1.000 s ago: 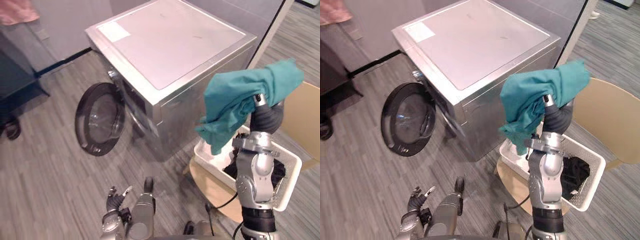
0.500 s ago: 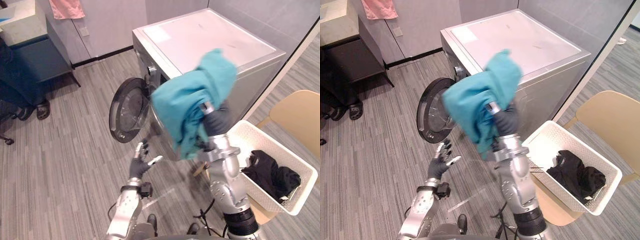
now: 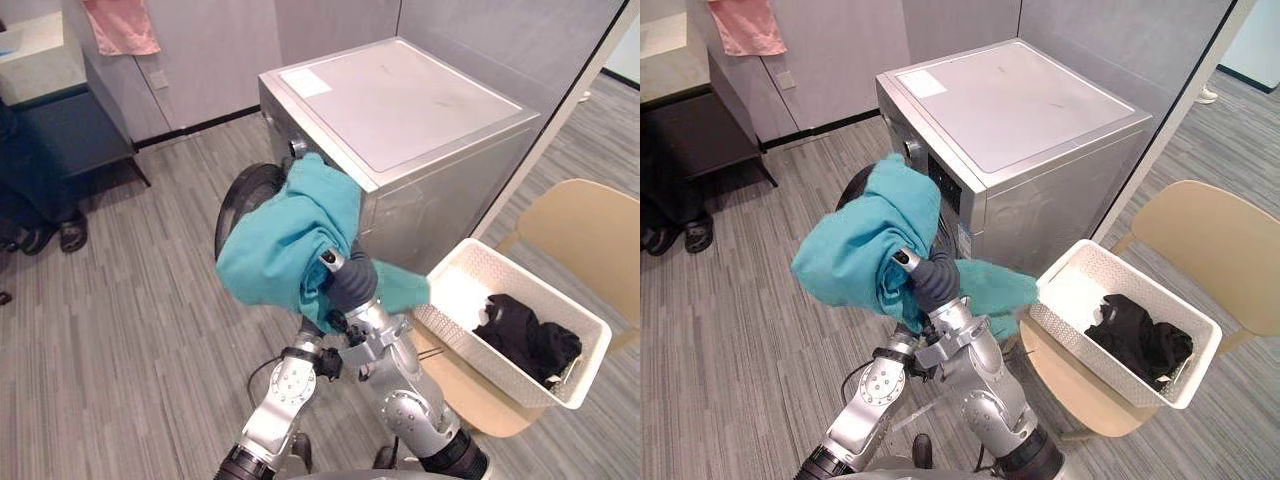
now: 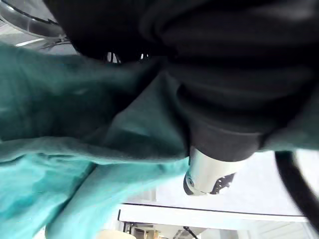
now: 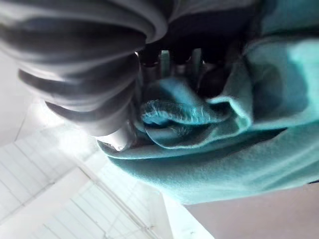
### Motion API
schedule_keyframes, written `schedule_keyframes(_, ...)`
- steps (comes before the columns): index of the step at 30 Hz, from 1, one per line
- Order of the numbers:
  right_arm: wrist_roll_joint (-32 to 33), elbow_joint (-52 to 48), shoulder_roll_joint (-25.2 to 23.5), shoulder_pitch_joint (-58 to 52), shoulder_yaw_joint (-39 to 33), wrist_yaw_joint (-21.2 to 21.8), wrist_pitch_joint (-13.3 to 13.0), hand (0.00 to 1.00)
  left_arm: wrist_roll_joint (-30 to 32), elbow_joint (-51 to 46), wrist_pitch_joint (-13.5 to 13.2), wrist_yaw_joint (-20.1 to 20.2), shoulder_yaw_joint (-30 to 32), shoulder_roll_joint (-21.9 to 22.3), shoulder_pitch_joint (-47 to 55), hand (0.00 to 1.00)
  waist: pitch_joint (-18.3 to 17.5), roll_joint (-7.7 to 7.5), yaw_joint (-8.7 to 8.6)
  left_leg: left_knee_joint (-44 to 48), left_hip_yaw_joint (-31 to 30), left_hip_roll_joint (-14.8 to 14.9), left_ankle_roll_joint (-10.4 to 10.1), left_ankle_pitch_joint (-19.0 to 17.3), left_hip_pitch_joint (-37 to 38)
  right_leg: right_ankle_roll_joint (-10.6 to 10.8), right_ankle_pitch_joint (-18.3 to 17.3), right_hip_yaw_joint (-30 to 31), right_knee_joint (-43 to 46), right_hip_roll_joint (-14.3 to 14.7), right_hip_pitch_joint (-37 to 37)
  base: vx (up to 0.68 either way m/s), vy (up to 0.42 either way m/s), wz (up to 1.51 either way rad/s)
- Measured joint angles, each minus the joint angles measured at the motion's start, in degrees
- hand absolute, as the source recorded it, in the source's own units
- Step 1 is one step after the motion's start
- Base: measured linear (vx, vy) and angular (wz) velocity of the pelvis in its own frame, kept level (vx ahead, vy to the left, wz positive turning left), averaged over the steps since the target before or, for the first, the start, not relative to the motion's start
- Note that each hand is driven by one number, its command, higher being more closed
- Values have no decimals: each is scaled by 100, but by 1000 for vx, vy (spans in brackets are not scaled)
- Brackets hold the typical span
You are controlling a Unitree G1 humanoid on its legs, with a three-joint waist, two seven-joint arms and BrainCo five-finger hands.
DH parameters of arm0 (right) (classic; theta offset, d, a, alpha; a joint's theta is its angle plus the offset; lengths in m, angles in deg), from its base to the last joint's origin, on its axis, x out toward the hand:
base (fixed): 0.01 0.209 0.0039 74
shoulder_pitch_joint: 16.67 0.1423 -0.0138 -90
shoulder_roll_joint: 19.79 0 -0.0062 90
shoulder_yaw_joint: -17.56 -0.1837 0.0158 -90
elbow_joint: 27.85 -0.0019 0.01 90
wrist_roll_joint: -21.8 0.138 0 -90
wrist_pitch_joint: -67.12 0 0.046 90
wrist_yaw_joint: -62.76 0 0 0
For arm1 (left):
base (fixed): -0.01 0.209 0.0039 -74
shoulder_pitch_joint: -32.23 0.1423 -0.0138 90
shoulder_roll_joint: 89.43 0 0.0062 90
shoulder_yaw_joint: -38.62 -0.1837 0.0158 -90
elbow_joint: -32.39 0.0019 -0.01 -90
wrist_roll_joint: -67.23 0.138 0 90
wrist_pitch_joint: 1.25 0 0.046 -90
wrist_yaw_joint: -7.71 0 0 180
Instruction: Pick up the laundry basket with both hands and put the clothes into the washing machine.
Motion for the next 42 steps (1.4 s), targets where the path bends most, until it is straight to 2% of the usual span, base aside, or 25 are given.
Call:
schedule_keyframes(5,-139,333,288,-655,-339,145,175,0,-3,-43,-2,11,539,2,316,100,-31,-66,5,43,-9,-25,-2,-9,-245,37,50,-31,-98,-3,-110,12,4,5)
schedule_keyframes(7,-422,349,361,-866,-946,129,177,0,-17,-80,-3,16,740,23,406,100,-16,-70,9,347,-106,-63,-4,-18,-709,44,52,-501,-113,-85,-169,40,9,91)
schedule_keyframes(9,-639,375,398,-897,-1265,72,174,0,-54,-85,-4,17,818,24,411,100,-13,-69,24,451,290,-20,78,-119,-900,48,50,-780,-94,-146,-162,2,34,85)
schedule_keyframes(11,-982,384,431,-1032,-1843,-60,156,0,-99,-146,-44,23,1034,93,457,100,5,-54,108,910,1277,292,164,-243,-1135,134,-15,-1088,68,-229,-157,67,51,78)
schedule_keyframes(12,-1075,388,452,-1067,-1909,-104,158,0,-131,-161,-67,25,1103,136,509,100,7,-57,121,955,1227,253,178,-252,-1147,177,-64,-1116,131,-277,-153,101,47,52)
schedule_keyframes(16,-2086,489,328,-1447,-2407,-293,157,0,-176,-221,-105,33,1409,182,914,100,77,-113,88,1129,872,-216,345,-584,-1009,494,-678,-1353,1075,-986,-92,149,127,62)
schedule_keyframes(17,-2362,660,306,-1570,-2598,-325,206,0,-177,-242,-101,60,1552,172,1116,100,117,-151,89,1270,746,-395,410,-879,-920,259,-876,-1280,1985,-1384,-201,118,138,38)
schedule_keyframes(18,-2458,680,296,-1640,-2675,-325,224,0,-177,-250,-101,95,1584,169,1186,100,120,-155,75,1326,676,-452,461,-950,-875,1,-888,-1132,2483,-1548,-359,201,175,49)
schedule_keyframes(19,-2690,792,259,-1699,-2820,-386,220,0,-181,-314,-97,127,1650,171,1317,100,171,-162,-16,1404,503,-519,590,-1054,-779,-505,-720,-466,3517,-1712,-883,189,122,43)
schedule_keyframes(20,-2781,892,204,-1715,-2897,-427,223,0,-177,-332,-94,124,1700,133,1345,100,192,-176,-80,1430,420,-519,642,-1084,-757,-443,-791,-98,3821,-1644,-1105,281,101,56)
schedule_keyframes(21,-2931,1084,159,-1721,-3032,-483,227,0,-174,-336,-91,126,1808,41,1336,100,235,-214,-137,1401,283,-496,664,-1118,-689,-193,-974,354,3971,-1388,-1425,272,43,57)
schedule_keyframes(23,-3060,1287,153,-1710,-3205,-572,228,0,-175,-339,-83,122,1943,-7,1334,100,319,-226,-215,1370,185,-456,650,-1213,-568,-98,-1053,452,3658,-1099,-1796,359,4,36)
schedule_keyframes(26,-3287,1502,166,-1739,-3440,-721,255,0,-177,-339,-43,126,2062,-16,1286,100,400,-207,-264,1314,76,-401,454,-1363,-152,-36,-953,260,2621,-659,-2162,347,-38,24)
schedule_keyframes(27,-3382,1498,186,-1779,-3472,-759,263,0,-177,-335,-42,131,2057,-47,1239,100,397,-213,-330,1321,2,-414,355,-1434,-61,-51,-836,220,2247,-526,-2189,528,-115,70)
schedule_keyframes(28,-3430,1485,198,-1926,-3522,-778,309,0,-176,-310,-41,157,2022,-79,1201,100,393,-214,-435,1389,-132,-407,180,-1617,129,-289,-340,285,1813,-318,-2144,479,-116,86)
schedule_keyframes(29,-3432,1480,211,-2029,-3551,-765,337,0,-170,-288,-43,187,1997,-83,1192,100,398,-181,-491,1533,-187,-378,103,-1717,164,-415,-98,338,1823,-295,-2052,604,-140,82)
schedule_keyframes(30,-3435,1498,267,-2118,-3598,-760,383,0,-169,-209,-40,277,1977,-25,1166,100,401,-2,-513,2013,-182,-150,-15,-1825,55,-397,-239,196,1840,-160,-1863,513,-141,37)
schedule_keyframes(31,-3468,1479,265,-2128,-3595,-753,387,0,-171,-177,-41,344,1974,15,1170,100,410,17,-498,2817,-58,21,-69,-1790,-220,-451,-400,176,1776,-28,-1679,611,-186,4)
schedule_keyframes(32,-3542,1364,292,-2140,-3595,-759,400,0,-171,-90,3,411,1921,13,1129,100,472,105,-501,4033,37,262,-272,-1572,-575,-517,-466,171,1633,169,-1353,496,-164,-23)
schedule_keyframes(33,-3577,1274,316,-2158,-3578,-766,410,0,-171,-72,30,435,1879,28,1128,100,493,114,-478,4649,86,402,-300,-1297,-757,-562,-506,231,1552,264,-1181,470,-130,-48)
schedule_keyframes(35,-3580,928,354,-2197,-3504,-739,420,0,-242,16,47,648,1592,-2,1090,100,540,32,-350,5784,266,755,-175,-1369,-1302,-588,-532,558,1153,450,-543,433,-79,-72)
schedule_keyframes(37,-3581,816,341,-2209,-3403,-733,418,0,-248,18,46,742,1426,18,1064,100,539,-6,-341,5675,291,777,-64,-1492,-1548,-586,-530,718,986,439,-375,325,-16,-50)
schedule_keyframes(39,-3622,856,276,-2156,-3351,-684,432,0,-286,66,46,889,1292,33,961,100,540,-6,-269,4894,158,737,-99,-1711,-1832,-584,-529,1077,818,436,-212,338,87,-87)
schedule_keyframes(41,-3644,1145,235,-2074,-3345,-690,437,0,-327,284,79,905,1286,-4,827,100,565,-53,-219,3557,-637,335,-148,-1651,-1897,-518,-544,1523,814,345,-50,264,211,-92)
schedule_keyframes(42,-3656,1252,246,-2054,-3349,-702,437,0,-352,298,77,905,1270,-16,836,100,556,-41,-216,3050,-868,260,-265,-1474,-1791,-365,-591,1634,868,329,-35,262,272,-101)
